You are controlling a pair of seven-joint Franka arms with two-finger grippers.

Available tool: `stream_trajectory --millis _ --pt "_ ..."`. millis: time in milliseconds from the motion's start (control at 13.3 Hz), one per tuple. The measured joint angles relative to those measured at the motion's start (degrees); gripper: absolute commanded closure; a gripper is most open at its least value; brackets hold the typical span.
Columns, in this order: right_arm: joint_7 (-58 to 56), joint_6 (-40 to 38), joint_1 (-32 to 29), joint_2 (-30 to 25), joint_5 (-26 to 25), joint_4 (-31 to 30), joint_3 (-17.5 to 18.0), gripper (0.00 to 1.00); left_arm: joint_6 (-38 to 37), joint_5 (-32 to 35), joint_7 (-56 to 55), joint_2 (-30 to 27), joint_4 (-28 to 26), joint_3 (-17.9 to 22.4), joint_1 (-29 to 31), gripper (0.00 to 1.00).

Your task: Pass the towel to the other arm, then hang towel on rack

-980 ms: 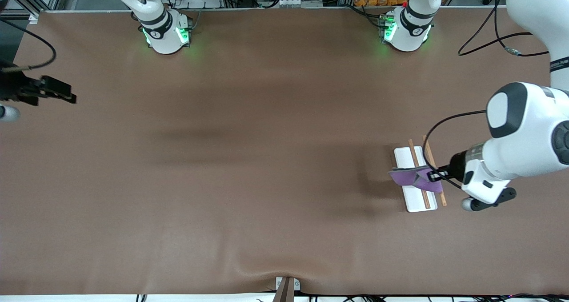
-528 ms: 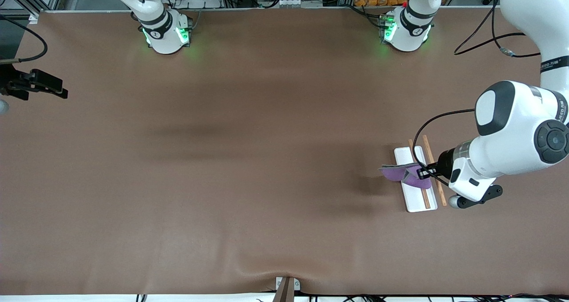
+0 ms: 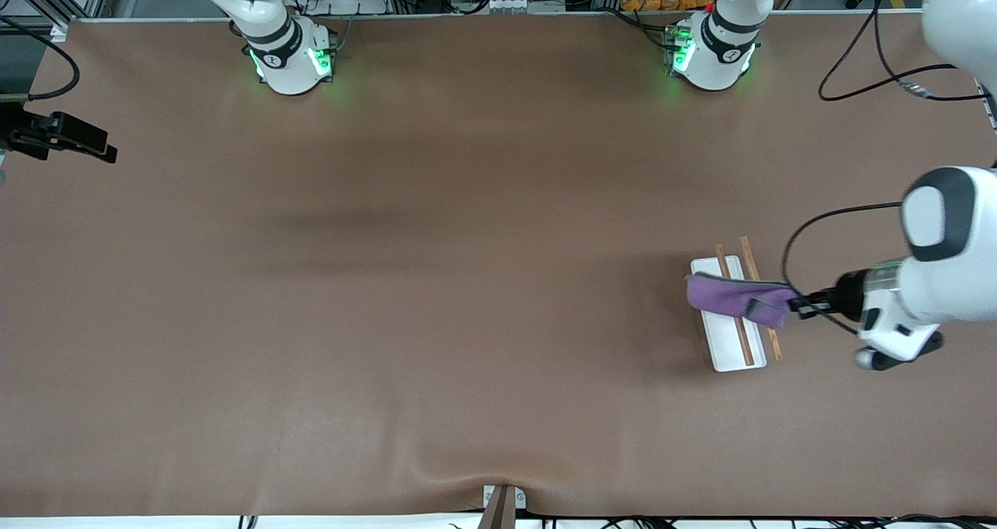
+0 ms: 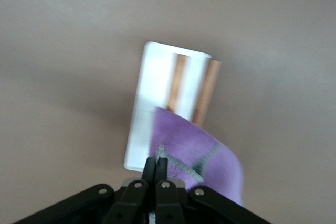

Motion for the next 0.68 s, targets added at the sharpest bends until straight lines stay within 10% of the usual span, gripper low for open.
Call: stream_trajectory --millis 528,679 --pt "-0.41 0.49 0.14 -0.30 1.56 0.02 -1.50 0.00 0.01 0.00 4.83 1.16 -0.07 -0.39 2.19 0.97" --pt "-0.43 2.91 0.26 -0.43 1.55 0.13 -1.51 0.00 0.01 0.00 4.83 1.31 -0.07 -0.43 2.16 0.49"
